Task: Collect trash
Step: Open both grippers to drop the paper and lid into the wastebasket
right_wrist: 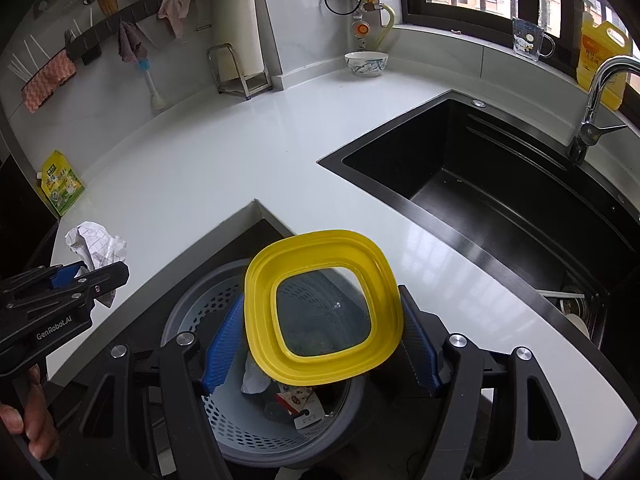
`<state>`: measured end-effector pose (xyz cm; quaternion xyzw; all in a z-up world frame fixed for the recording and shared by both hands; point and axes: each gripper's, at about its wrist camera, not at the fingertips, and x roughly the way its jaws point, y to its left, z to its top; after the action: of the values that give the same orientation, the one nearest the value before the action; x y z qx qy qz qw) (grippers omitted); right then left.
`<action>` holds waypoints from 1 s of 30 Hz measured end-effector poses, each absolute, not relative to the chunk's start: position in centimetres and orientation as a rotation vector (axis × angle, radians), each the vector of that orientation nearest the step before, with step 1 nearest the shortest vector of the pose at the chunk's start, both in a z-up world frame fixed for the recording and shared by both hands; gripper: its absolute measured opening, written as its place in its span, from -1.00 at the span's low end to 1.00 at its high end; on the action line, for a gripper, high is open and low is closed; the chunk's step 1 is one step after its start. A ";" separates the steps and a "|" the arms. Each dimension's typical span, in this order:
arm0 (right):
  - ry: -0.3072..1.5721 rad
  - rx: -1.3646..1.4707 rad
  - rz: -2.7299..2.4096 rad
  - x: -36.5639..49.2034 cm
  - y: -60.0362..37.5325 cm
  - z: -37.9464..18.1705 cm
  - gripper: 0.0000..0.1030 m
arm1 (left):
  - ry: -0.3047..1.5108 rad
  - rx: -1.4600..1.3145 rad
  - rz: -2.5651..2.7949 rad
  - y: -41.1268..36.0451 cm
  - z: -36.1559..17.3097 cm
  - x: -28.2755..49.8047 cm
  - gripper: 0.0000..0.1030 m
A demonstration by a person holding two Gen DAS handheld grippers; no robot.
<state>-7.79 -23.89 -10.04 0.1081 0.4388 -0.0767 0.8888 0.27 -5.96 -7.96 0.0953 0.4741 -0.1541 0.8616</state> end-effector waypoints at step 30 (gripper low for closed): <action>1.061 0.176 -0.026 -5.5 -19.7 -15.2 0.37 | 1.100 0.158 -0.258 -4.0 -12.0 0.2 0.13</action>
<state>-5.47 -19.65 -15.17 0.0838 0.5054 -0.0126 0.8587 0.21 -4.03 -11.95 0.0749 0.5207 -0.1220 0.8416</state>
